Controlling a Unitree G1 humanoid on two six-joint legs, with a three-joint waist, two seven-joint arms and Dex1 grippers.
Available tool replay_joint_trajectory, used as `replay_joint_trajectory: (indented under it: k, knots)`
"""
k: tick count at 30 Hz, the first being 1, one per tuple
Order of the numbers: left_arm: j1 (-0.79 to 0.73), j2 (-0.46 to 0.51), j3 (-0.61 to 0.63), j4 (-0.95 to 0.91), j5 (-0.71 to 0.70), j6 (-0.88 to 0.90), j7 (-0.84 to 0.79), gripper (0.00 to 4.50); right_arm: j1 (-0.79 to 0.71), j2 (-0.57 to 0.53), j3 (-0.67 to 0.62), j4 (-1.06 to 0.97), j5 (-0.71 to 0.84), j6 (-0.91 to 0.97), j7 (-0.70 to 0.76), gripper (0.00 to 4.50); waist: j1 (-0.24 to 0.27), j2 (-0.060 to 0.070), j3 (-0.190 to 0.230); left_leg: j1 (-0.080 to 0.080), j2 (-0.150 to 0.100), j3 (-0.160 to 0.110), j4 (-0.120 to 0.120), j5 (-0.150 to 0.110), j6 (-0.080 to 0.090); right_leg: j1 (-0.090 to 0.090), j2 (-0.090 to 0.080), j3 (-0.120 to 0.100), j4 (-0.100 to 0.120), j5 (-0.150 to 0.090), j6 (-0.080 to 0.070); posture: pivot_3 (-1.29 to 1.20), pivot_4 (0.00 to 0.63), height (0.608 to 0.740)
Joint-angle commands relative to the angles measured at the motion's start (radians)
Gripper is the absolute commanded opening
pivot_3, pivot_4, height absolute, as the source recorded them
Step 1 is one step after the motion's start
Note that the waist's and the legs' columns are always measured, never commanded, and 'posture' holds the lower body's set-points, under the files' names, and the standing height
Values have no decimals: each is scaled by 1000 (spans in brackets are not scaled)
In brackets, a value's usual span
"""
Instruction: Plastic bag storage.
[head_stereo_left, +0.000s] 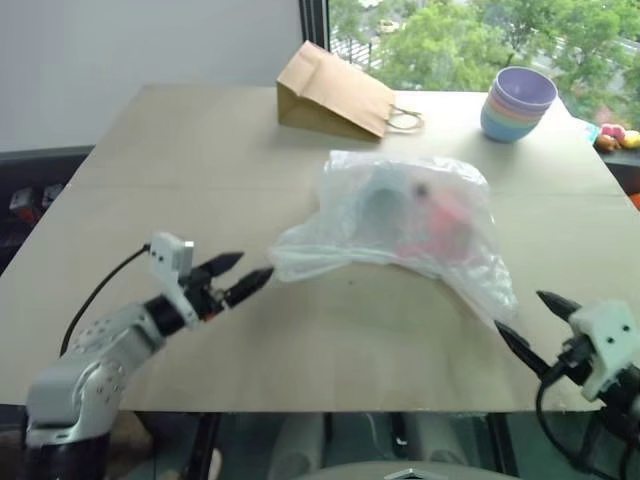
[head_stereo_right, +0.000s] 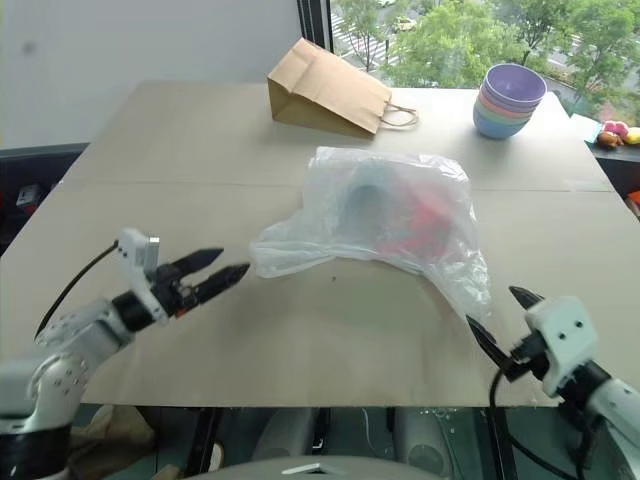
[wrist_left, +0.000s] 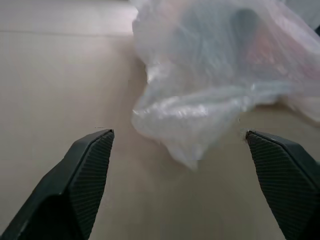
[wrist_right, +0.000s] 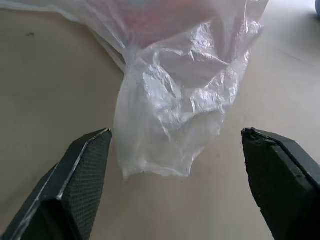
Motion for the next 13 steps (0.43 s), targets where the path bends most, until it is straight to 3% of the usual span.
replay_joint_trajectory:
  k: [1,13]
  knots:
    - [73,22,-2,-93,51,-91,-78,4401,-21,-33,-142,73,95,-57,65,4295,0,0,0,0,1,0,0,-1,-1,0,0,0,-1,0,0,0,150,740]
    - [29,-2,-67,-106,81,-116,-75,4401,-225,-262,-199,223,177,5,154,4295,0,2,0,-5,0,3,0,-1,1,-5,2,-1,-1,0,0,0,150,740]
